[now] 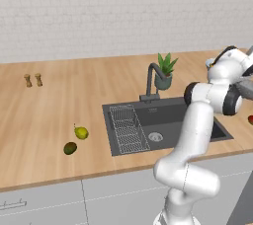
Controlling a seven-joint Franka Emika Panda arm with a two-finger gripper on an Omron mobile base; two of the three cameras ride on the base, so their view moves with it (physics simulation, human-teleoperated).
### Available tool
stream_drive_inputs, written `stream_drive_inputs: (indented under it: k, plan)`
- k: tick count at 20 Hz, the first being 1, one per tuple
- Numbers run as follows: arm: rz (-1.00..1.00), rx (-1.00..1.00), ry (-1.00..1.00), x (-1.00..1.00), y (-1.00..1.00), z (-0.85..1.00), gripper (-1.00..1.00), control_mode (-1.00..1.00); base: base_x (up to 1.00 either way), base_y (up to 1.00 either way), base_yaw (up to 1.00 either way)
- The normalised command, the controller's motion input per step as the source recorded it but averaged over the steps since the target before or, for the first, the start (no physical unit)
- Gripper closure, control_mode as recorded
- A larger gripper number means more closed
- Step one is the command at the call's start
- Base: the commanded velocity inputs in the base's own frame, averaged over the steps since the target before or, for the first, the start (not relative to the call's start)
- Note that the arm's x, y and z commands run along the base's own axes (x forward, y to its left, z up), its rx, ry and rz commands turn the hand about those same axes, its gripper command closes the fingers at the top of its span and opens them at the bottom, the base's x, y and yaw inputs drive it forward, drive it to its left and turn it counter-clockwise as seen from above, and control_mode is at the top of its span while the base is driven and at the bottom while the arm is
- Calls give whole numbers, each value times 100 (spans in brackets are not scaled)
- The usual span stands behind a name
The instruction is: Put the colander in the sink, put the pear, mango, mango in the colander, and turn on the sink faucet and pour water over the colander.
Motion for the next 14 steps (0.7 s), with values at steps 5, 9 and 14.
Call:
stream_drive_inputs:
  k: [5,9,14]
  plan:
    - [9,-18,-16,-48,58,24,100,-100,0,0,0]
    - [31,-14,-15,-53,59,1,100,-100,0,0,0]
    - [41,-10,-3,-72,49,0,100,-100,0,0,0]
